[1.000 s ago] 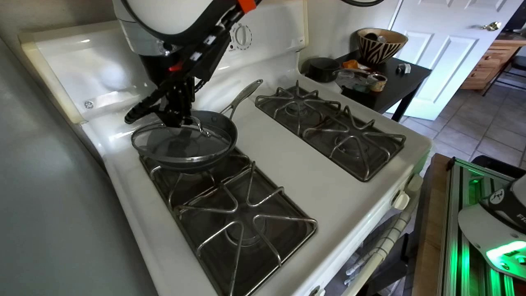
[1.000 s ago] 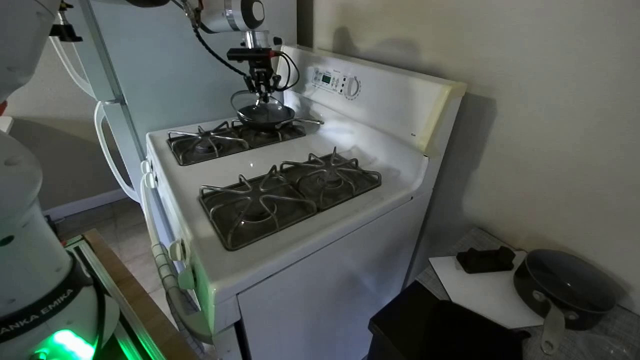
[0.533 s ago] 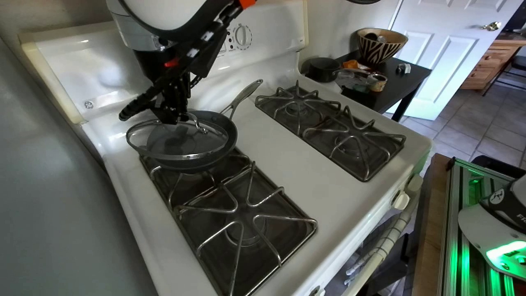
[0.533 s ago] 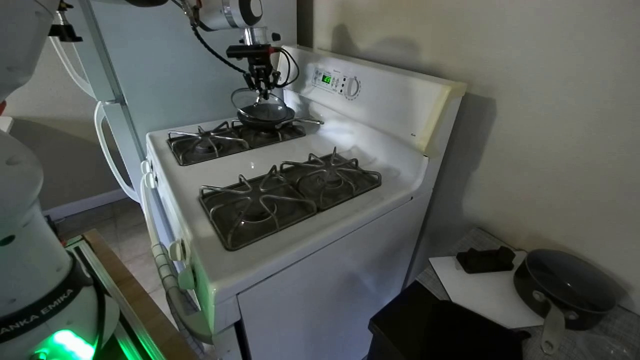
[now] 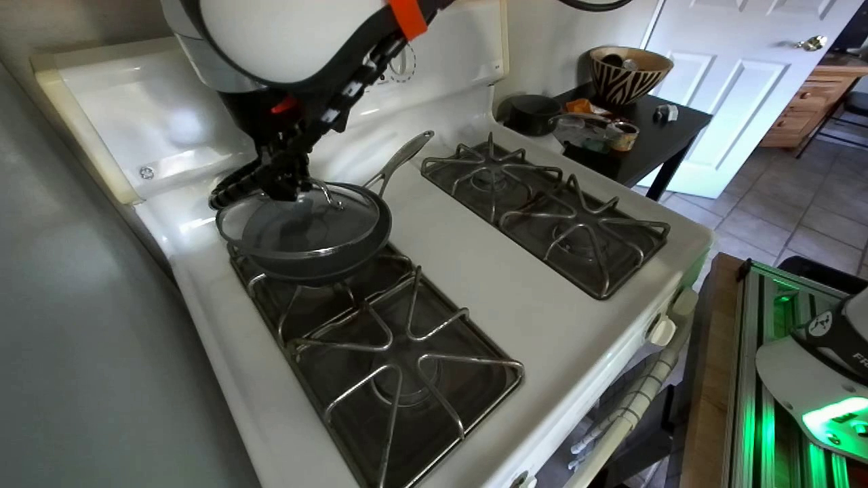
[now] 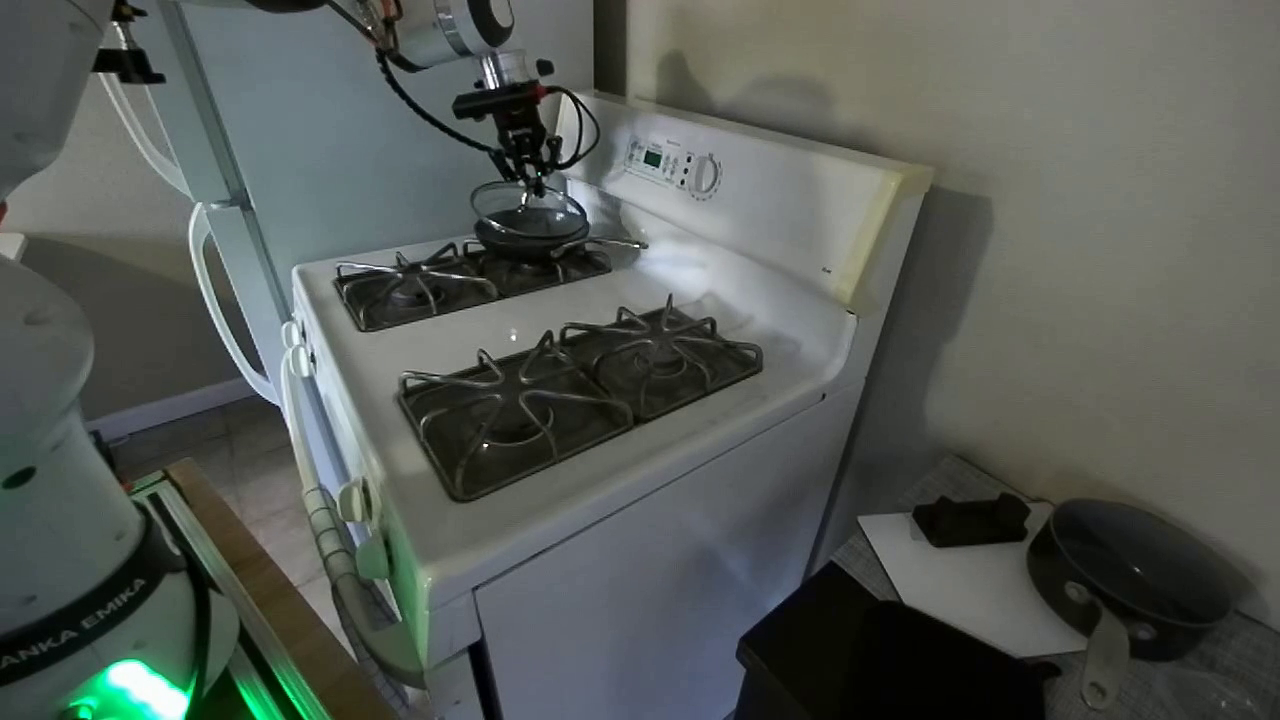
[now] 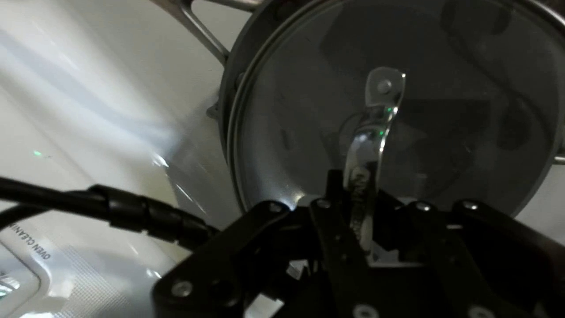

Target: Put the lid on the pan

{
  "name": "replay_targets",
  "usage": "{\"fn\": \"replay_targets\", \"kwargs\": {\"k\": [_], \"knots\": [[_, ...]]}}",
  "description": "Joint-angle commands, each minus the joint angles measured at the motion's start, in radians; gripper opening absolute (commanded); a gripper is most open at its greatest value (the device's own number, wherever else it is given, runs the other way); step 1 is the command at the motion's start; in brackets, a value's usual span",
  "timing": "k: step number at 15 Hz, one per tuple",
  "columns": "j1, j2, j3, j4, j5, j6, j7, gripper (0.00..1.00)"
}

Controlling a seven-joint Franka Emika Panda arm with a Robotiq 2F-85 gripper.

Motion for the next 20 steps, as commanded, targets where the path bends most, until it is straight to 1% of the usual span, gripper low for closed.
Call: {"fn": "replay_targets", "kwargs": {"k": [1, 7, 14, 20], "knots": [[0.033, -0.008, -0.023, -0.001, -0.068, -0.016, 0.01, 0.0], [0.057, -0.005, -0.033, -0.015, -0.139, -0.001, 0.037, 0.0], [0.075, -0.006, -0.038, -0.041, -0.189, 0.025, 0.085, 0.0], [0.094, -0.014, -0.053, -0.07, -0.274, 0.036, 0.118, 0.0]]}}
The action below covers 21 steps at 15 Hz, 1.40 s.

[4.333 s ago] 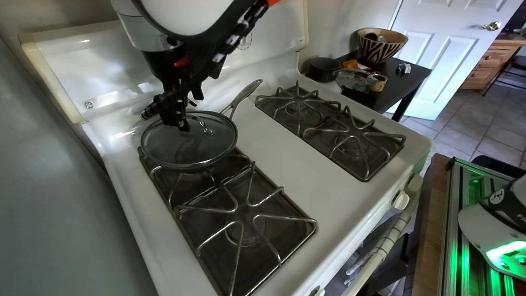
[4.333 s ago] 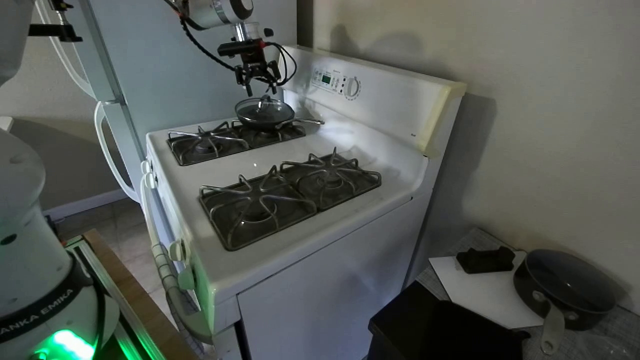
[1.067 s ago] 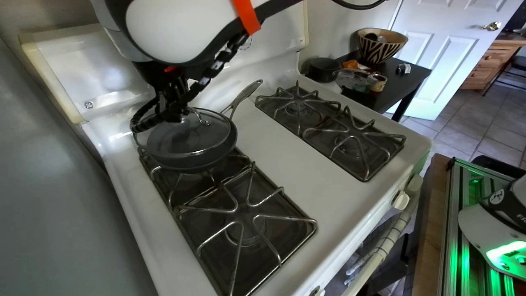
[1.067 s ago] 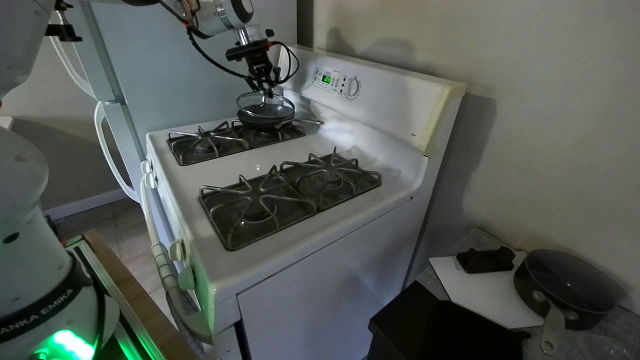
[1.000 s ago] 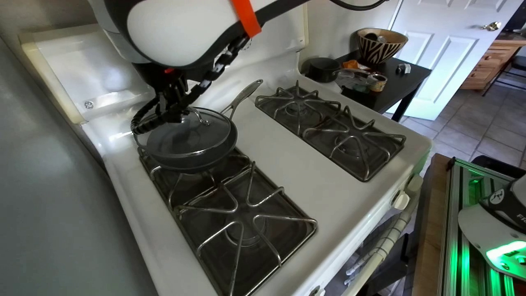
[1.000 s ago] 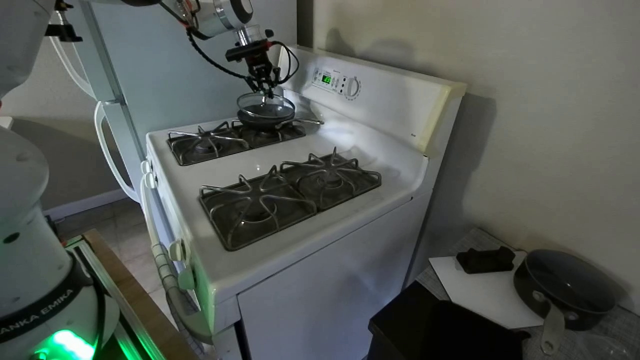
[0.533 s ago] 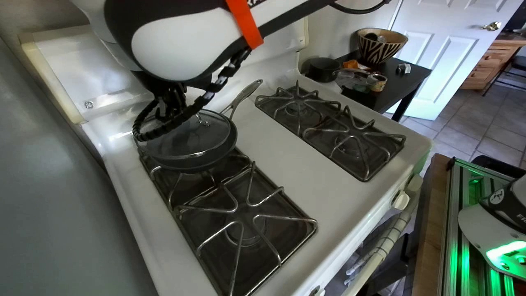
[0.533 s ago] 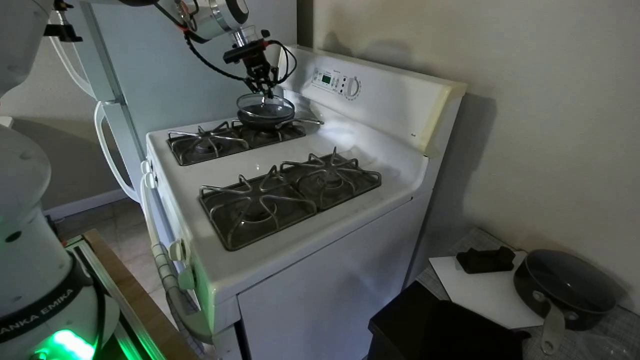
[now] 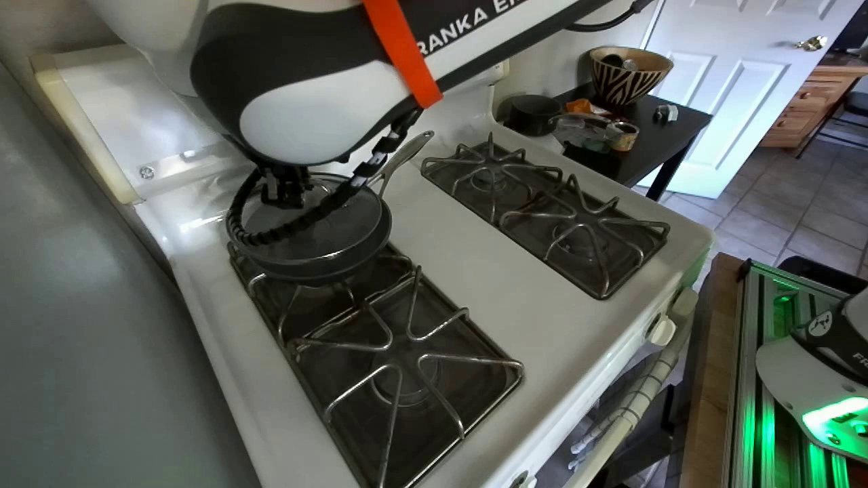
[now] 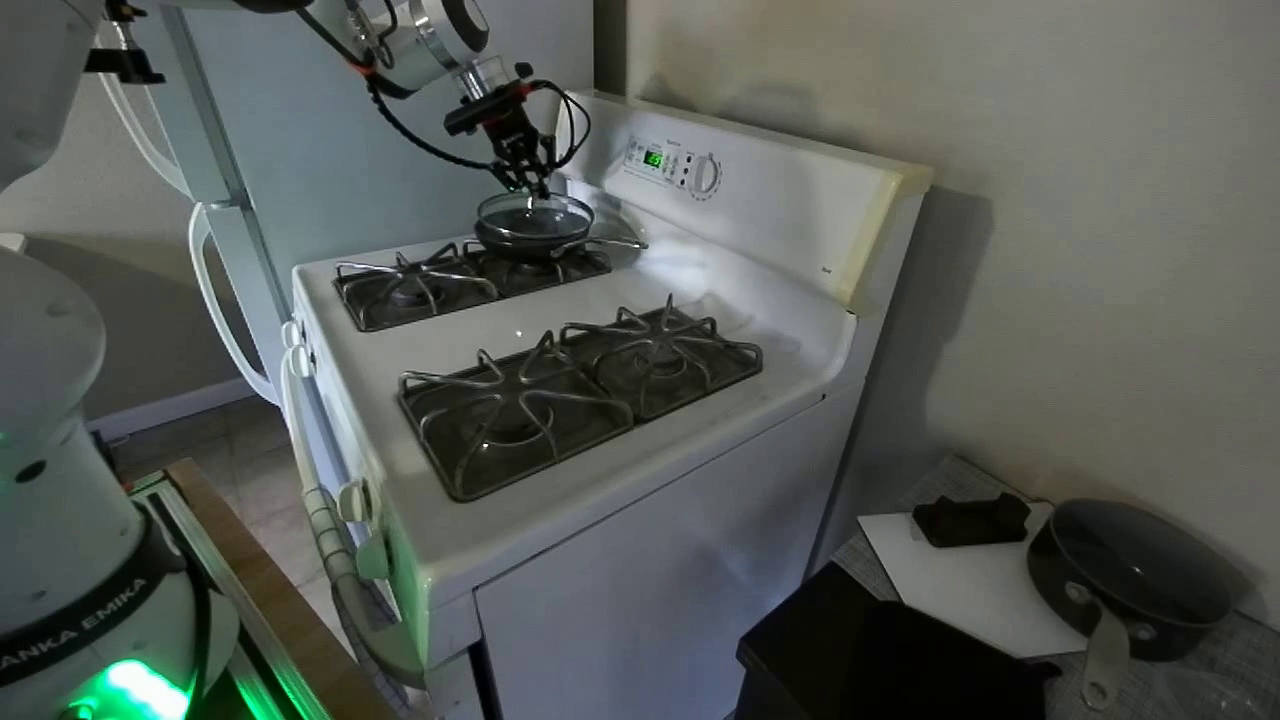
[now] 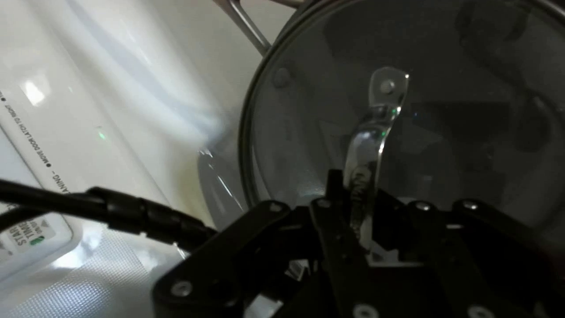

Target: Put the lid on the pan

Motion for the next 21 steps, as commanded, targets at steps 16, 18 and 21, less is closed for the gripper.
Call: {"fn": "replay_targets", "kwargs": {"k": [16, 18, 21], "knots": [[0.041, -0.025, -0.014, -0.069, -0.085, 0.015, 0.077, 0.0], [0.043, -0.025, -0.018, -0.069, -0.093, 0.01, 0.075, 0.0], [0.044, -0.028, -0.019, -0.076, -0.108, 0.008, 0.073, 0.0]]}}
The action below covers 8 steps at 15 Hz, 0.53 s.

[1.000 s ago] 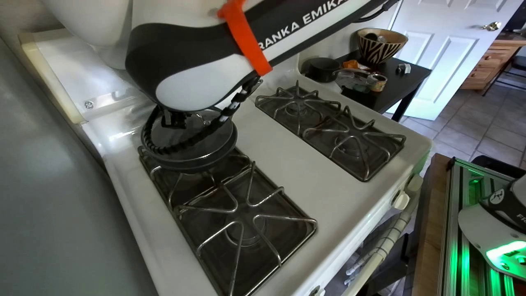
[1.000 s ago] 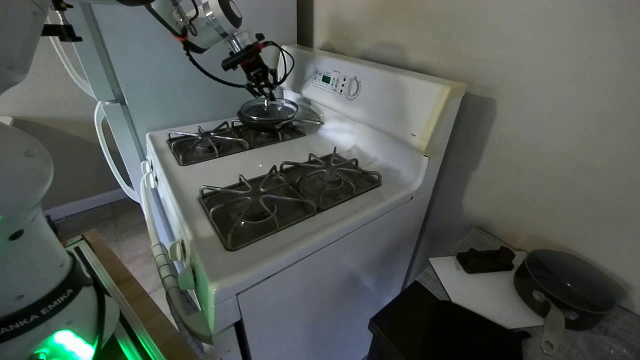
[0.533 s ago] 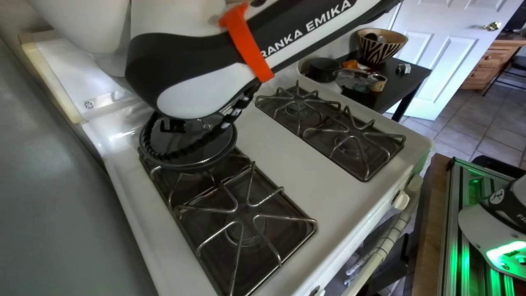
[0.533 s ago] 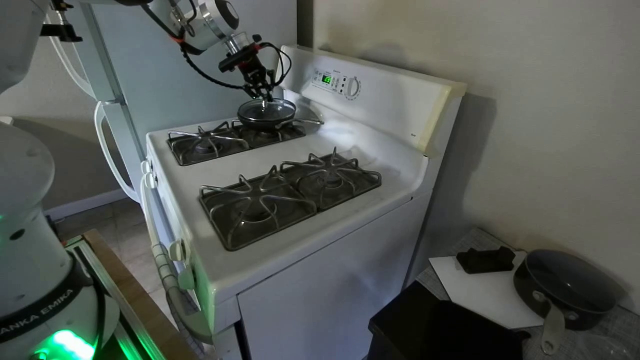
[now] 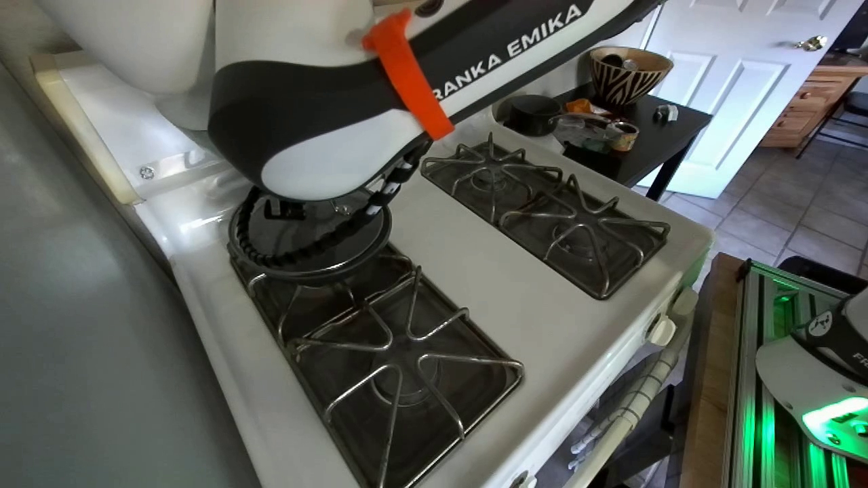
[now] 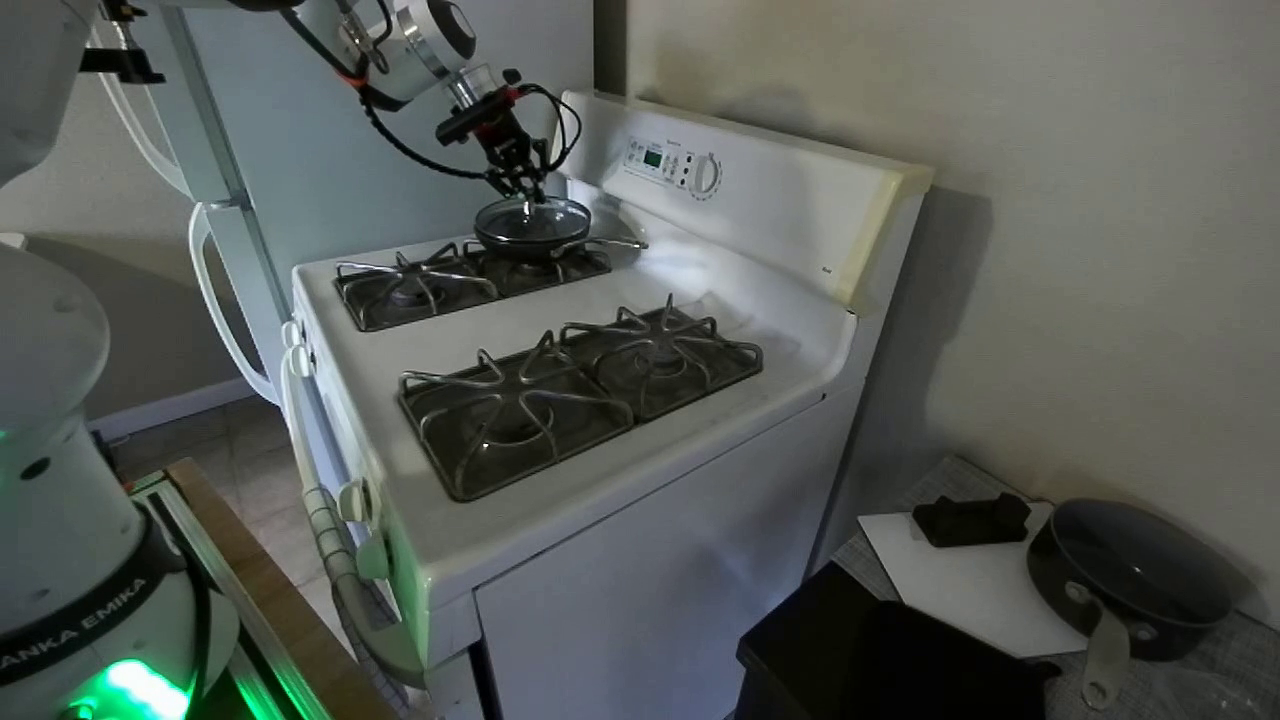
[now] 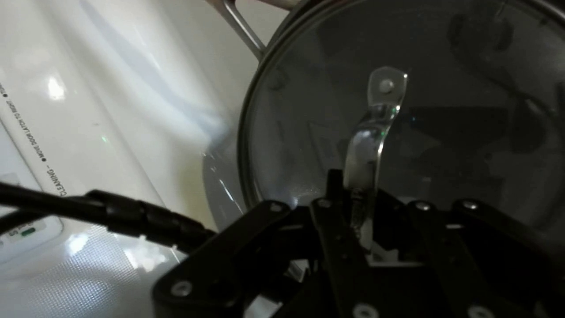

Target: Put the lid on the pan

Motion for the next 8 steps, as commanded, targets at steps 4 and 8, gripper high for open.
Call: {"fn": "replay_targets", "kwargs": {"k": [4, 8], "knots": [[0.013, -0.029, -0.012, -0.051, -0.049, -0.007, 0.012, 0.0], [0.0, -0.028, 0.007, -0.048, -0.027, -0.016, 0.005, 0.0]]}}
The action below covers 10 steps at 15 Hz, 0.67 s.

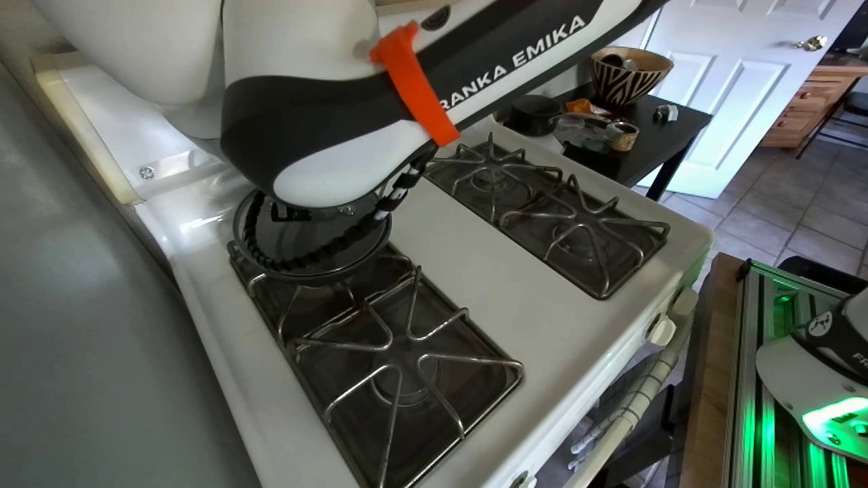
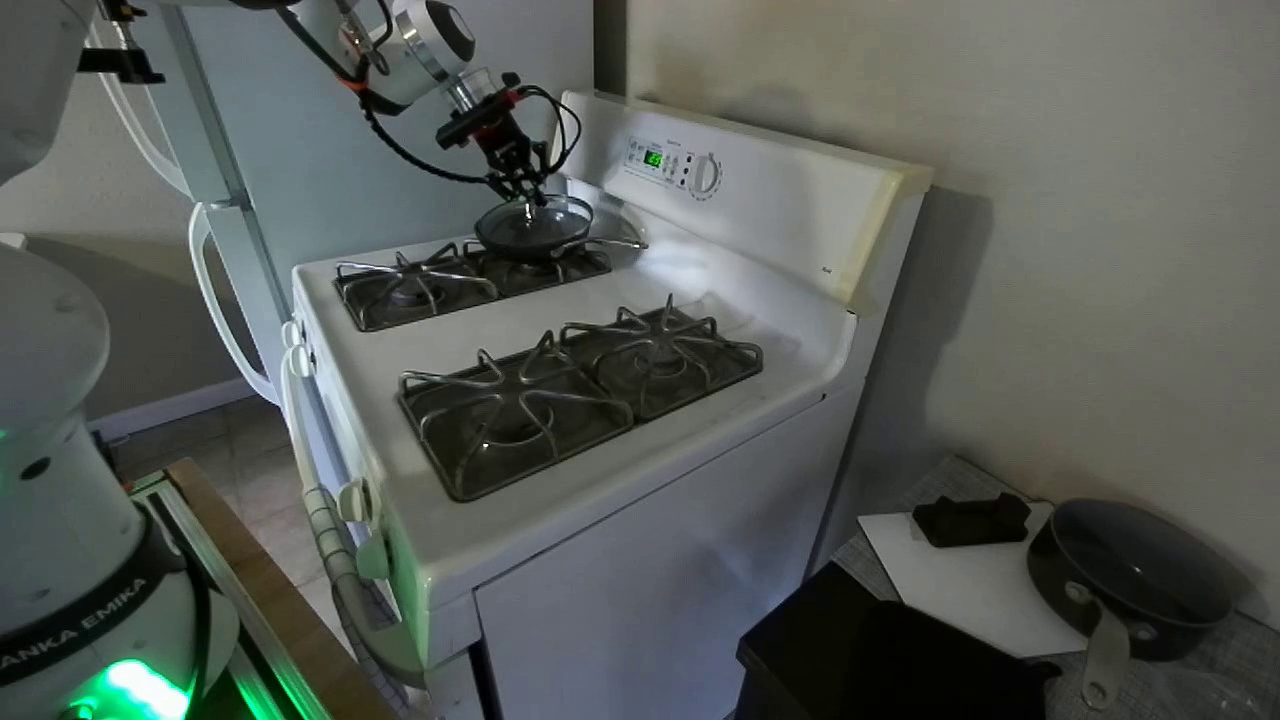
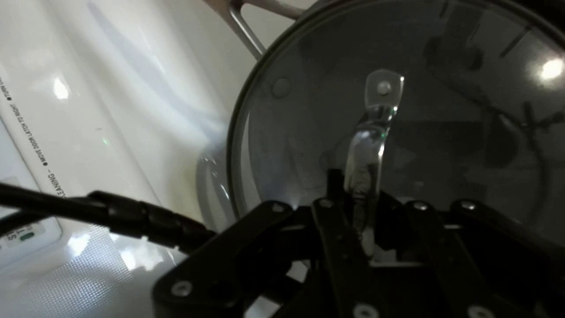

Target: Put the lid on the pan

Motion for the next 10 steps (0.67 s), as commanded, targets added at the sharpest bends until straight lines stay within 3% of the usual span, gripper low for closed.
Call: {"fn": "replay_targets", "kwargs": {"k": [1, 10], "knots": [[-0.001, -0.021, 0.008, -0.024, -0.002, -0.019, 0.005, 0.0], [-0.005, -0.024, 0.015, -0.009, 0.015, -0.057, -0.008, 0.0]]}}
